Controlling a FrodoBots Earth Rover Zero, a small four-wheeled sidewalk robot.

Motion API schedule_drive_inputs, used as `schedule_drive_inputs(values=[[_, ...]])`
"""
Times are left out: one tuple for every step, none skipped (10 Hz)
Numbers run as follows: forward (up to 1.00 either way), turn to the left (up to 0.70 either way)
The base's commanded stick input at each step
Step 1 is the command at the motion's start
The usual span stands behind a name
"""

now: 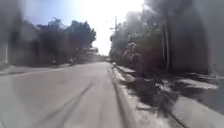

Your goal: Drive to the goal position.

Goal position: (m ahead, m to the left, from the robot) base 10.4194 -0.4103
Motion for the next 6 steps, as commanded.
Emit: schedule_drive_inputs(values=[[1.00, 0.00], [1.00, 0.00], [1.00, 0.00], [1.00, 0.00], [1.00, 0.00], [1.00, 0.00]])
